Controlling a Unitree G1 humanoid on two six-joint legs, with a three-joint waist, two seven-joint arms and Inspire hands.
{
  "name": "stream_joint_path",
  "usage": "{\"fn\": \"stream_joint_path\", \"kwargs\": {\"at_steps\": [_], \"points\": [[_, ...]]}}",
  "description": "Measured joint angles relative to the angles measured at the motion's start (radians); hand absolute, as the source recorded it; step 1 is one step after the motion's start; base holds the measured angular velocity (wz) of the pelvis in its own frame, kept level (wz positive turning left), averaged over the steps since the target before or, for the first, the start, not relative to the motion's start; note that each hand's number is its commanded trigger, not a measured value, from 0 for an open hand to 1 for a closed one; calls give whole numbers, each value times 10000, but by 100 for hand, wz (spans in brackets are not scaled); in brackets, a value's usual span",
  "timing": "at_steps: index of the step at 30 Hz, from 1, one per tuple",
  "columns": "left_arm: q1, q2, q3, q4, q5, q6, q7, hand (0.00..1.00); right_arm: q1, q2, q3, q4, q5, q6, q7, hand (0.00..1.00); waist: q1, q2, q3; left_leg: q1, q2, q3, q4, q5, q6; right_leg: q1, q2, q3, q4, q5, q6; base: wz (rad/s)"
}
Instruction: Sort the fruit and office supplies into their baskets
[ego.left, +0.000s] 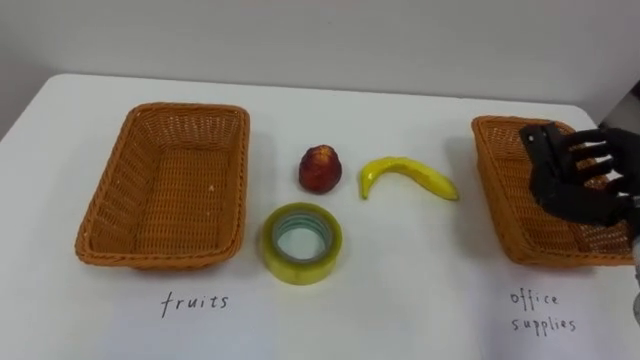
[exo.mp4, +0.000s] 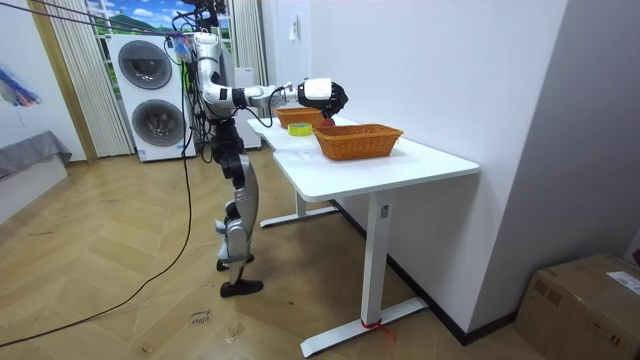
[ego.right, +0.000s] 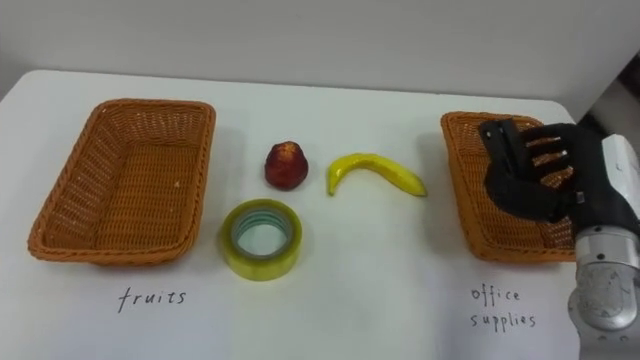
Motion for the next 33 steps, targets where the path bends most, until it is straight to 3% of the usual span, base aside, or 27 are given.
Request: {"fn": "stream_joint_path", "kwargs": {"at_steps": [2,3,4,6,7,8,33], "points": [[6,-1,0,2,-1,0,-2,0,0,0,1,0,2,0,3,98,10,-2,-1,10,0,0,18,0,0,16,2,3,0,0,0,0],[8,-1,1,2,0,0,-4,0,0,0,1,3,3,0,9,87,5,0,-1,15,0,1,27,0,0,22,2,2,-4,0,0,0],[8,-1,4,-3,5,-1,-4,0,1,0,0,11,3,0,13,65,-1,6,4,14,0,1,70,0,0,21,2,-5,-7,0,0,0],[8,-1,4,-6,5,-2,-4,0,2,0,1,13,-2,0,41,44,1,16,10,2,-1,1,64,0,0,-4,3,2,-7,0,0,0],[8,-1,4,-6,6,-2,-3,0,2,0,0,15,-2,0,75,10,-1,24,6,0,-1,2,60,0,0,-11,3,4,-8,0,0,0],[6,-1,4,-8,1,-3,-1,0,2,0,1,15,-1,0,111,0,2,34,2,0,-2,1,58,0,0,-10,4,8,-9,0,0,0],[1,-9,8,-34,-85,-15,18,0,1,0,7,30,26,-2,331,0,17,94,9,24,0,-1,53,0,0,29,7,14,-12,1,-1,0]]}}
